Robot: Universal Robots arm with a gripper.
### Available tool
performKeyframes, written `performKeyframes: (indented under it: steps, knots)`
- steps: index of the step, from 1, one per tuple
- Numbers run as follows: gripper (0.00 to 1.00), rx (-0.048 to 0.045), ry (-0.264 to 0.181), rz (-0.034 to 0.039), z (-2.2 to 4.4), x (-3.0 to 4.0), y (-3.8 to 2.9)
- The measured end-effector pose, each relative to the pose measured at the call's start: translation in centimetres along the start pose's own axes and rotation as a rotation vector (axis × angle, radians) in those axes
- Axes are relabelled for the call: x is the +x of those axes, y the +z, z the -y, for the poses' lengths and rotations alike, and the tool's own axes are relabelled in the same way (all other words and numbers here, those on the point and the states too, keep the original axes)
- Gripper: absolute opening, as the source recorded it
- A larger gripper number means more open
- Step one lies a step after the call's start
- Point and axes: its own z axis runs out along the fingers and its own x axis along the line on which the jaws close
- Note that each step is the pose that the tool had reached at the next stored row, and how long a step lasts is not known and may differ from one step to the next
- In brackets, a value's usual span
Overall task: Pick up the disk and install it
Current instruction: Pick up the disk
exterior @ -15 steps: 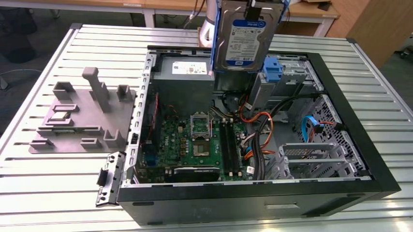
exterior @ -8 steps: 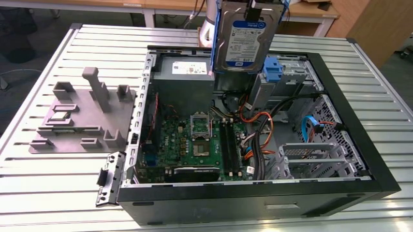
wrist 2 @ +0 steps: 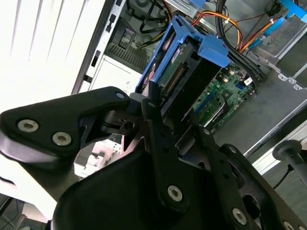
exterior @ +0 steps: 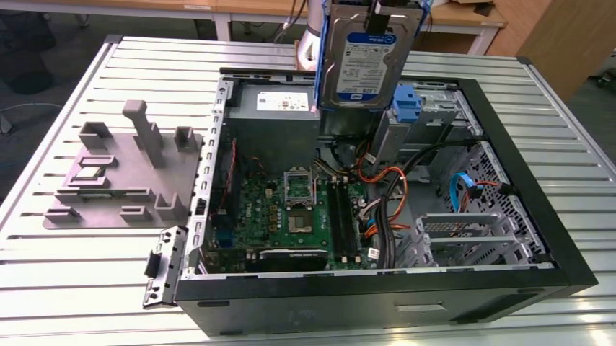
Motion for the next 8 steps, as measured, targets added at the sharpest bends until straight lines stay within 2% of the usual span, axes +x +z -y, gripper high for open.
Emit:
performKeyframes:
  steps: [8]
  knots:
    - [0.35, 0.0000, 0.000, 0.0000, 0.01, 0.02, 0.14]
